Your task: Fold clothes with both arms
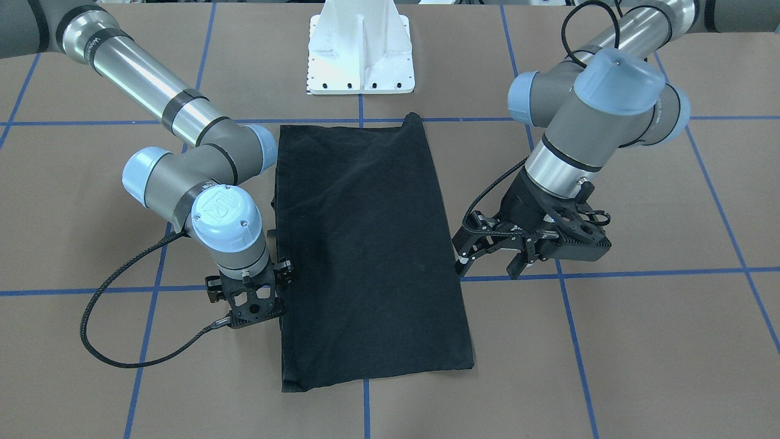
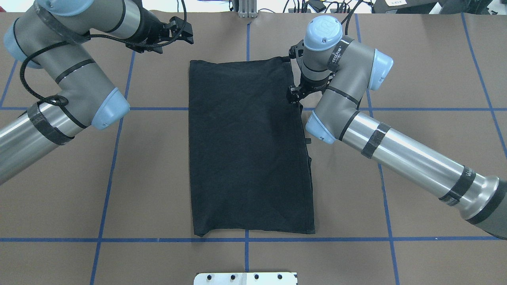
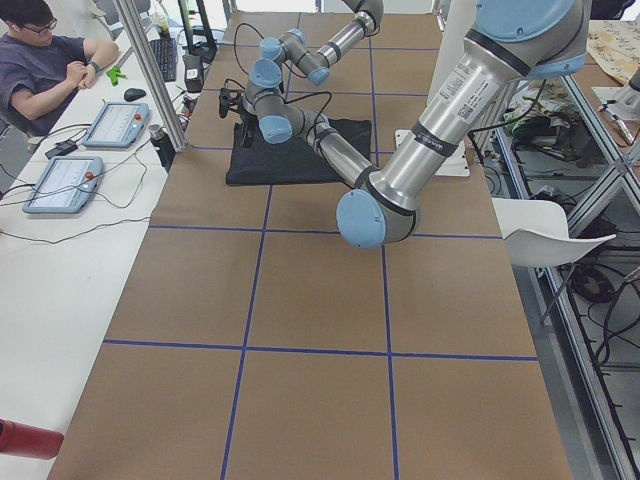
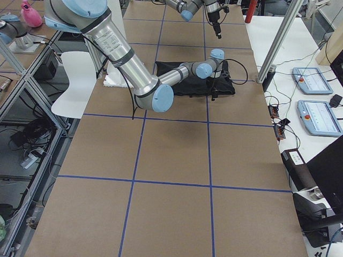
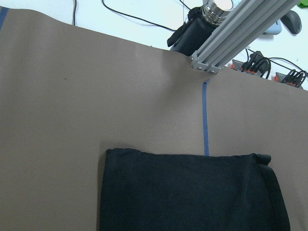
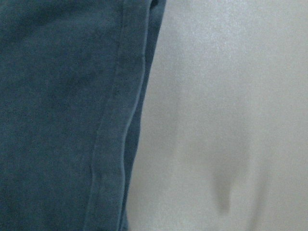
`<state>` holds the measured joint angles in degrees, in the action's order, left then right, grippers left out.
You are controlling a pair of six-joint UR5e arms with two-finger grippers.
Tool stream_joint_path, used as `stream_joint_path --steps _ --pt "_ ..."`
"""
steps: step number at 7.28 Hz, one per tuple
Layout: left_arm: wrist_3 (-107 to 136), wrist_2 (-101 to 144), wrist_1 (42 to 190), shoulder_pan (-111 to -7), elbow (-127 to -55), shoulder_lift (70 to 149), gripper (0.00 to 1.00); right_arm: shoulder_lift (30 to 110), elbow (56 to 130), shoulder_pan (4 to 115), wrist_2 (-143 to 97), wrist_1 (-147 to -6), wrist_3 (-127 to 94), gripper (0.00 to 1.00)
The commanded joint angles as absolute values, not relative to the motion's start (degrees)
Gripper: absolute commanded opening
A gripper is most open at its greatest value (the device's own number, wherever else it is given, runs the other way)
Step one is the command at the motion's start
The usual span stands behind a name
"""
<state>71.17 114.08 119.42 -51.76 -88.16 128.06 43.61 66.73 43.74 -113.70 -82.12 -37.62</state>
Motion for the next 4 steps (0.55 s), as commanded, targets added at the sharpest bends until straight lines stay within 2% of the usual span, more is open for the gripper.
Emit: stream_joint_path --steps 1,4 --pt "71.1 114.08 119.36 -51.77 -88.51 128.06 1.0 43.59 66.53 43.77 -113.73 -81.91 -37.62 1.0" --pt "71.19 114.17 117.88 -51.86 -91.56 127.18 1.0 43.59 69.59 45.87 -120.99 -82.44 -37.96 1.0"
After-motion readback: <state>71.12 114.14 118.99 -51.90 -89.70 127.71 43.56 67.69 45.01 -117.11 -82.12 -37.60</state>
